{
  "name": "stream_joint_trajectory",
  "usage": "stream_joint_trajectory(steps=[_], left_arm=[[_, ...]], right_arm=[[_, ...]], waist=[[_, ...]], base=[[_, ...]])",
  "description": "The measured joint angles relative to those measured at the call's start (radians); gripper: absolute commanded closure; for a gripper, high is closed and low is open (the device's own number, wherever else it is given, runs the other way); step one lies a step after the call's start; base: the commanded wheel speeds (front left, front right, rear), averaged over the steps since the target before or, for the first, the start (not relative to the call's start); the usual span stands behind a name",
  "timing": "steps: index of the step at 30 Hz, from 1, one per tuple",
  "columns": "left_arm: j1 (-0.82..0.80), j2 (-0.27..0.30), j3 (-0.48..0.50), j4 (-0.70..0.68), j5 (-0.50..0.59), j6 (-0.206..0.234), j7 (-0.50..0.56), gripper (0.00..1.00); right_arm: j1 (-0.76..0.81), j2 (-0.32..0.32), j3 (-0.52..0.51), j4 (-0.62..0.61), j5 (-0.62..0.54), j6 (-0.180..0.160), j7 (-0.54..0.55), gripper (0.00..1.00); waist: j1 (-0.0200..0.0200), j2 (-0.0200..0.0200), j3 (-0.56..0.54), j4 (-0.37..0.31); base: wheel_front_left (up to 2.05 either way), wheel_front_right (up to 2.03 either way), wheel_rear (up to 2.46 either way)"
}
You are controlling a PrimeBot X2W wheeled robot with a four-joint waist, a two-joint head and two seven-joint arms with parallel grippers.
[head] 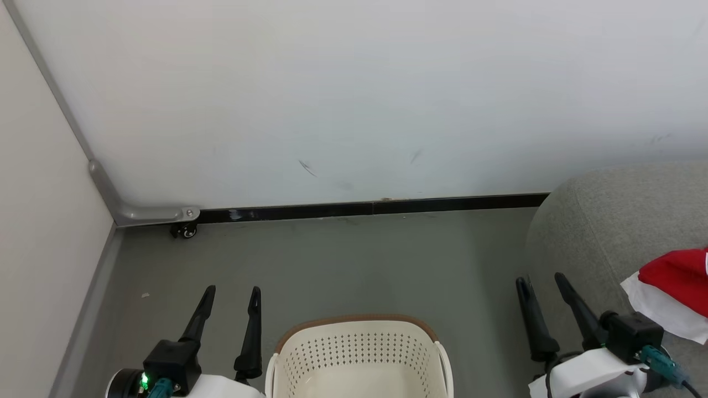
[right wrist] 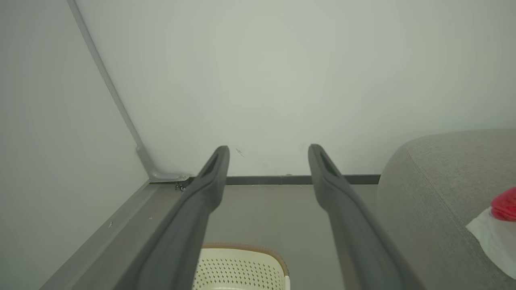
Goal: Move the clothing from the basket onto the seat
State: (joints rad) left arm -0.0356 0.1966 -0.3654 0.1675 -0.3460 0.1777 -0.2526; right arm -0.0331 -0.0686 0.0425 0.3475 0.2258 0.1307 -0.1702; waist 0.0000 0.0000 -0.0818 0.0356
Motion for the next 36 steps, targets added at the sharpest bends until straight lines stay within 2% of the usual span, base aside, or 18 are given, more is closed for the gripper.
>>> stream_joint_trajectory(steps=[13, 36], left_arm=[[0.017, -0.004, 0.037, -0.016, 0.041, 0.03, 0.0, 0.0], [0.027, 0.015, 0.029, 0.032, 0.122, 0.077, 0.0, 0.0]], right_arm=[[0.06, 0.014, -0.013, -0.048, -0.059, 0.0, 0.017, 0.0], [0.094, 0.024, -0.049, -0.115, -0.068, 0.0, 0.035, 0.0]], waist=[[0.0, 0.0, -0.007, -0.02], [0.0, 0.0, 0.009, -0.034]], base=[[0.0, 0.0, 0.0], [0.0, 0.0, 0.0]])
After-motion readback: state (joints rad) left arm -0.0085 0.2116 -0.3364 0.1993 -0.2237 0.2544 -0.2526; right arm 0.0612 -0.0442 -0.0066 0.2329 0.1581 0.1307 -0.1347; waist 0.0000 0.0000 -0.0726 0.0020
